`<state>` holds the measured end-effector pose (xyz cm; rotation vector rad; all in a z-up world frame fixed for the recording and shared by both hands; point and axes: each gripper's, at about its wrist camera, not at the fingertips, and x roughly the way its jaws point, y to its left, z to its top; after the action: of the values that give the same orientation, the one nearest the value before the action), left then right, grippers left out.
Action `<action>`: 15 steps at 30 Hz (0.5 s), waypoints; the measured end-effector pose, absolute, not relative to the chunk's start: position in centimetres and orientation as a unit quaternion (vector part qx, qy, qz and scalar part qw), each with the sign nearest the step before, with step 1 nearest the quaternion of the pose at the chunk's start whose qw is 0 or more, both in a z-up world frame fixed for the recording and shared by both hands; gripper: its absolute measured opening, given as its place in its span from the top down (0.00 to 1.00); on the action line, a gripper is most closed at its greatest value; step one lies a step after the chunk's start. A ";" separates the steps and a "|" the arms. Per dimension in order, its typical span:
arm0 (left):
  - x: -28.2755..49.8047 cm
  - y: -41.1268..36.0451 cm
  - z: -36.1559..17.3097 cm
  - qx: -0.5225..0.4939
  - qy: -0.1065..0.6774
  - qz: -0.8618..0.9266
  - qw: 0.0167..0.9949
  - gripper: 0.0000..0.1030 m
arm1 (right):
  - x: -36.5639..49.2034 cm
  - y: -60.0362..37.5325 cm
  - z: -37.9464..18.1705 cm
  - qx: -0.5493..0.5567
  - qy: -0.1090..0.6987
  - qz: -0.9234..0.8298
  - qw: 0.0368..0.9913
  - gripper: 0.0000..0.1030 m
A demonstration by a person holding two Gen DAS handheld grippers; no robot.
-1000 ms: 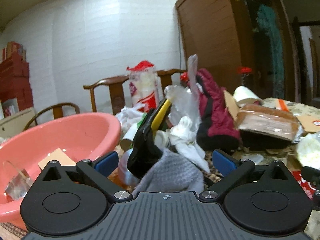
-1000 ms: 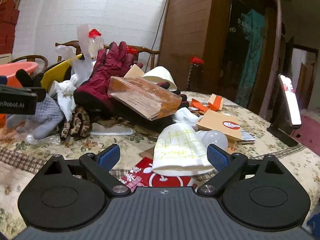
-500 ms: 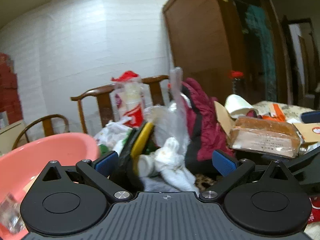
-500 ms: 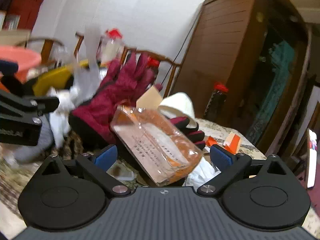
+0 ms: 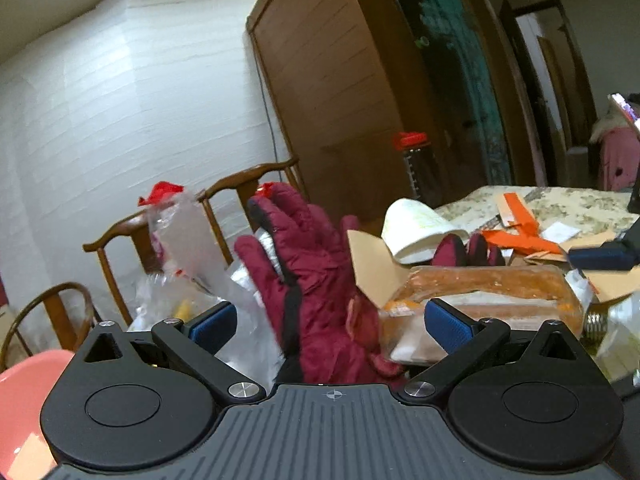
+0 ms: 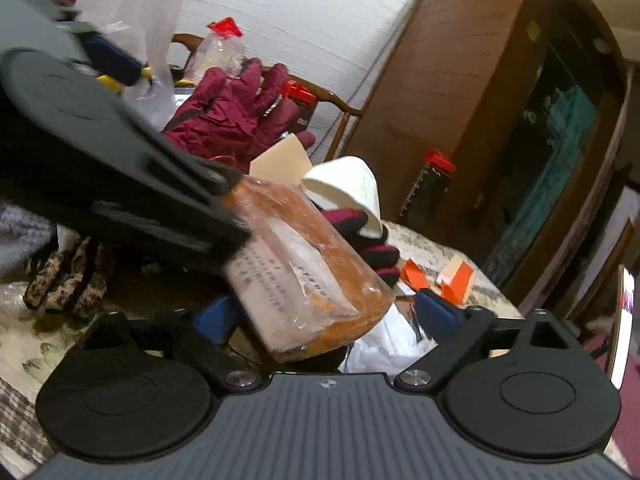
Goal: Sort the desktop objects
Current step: 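Grasp the brown plastic-wrapped package with the right gripper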
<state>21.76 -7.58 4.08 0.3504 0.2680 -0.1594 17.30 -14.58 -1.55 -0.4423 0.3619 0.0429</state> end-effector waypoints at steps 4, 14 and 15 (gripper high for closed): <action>22.6 -8.0 3.6 0.177 0.141 -0.097 0.969 0.00 | 18.1 -14.4 -1.8 -0.225 0.186 0.027 0.956 0.24; 23.3 -8.3 3.1 0.172 0.142 -0.132 0.966 0.00 | 19.1 -14.8 -2.3 -0.224 0.180 0.029 0.957 0.32; 23.2 -8.1 3.1 0.167 0.141 -0.133 0.967 0.04 | 19.0 -14.7 -2.2 -0.221 0.178 0.030 0.959 0.32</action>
<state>23.16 -8.14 3.12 0.3376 0.2842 -0.2692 19.00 -14.74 -2.21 -0.4477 0.3606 0.0606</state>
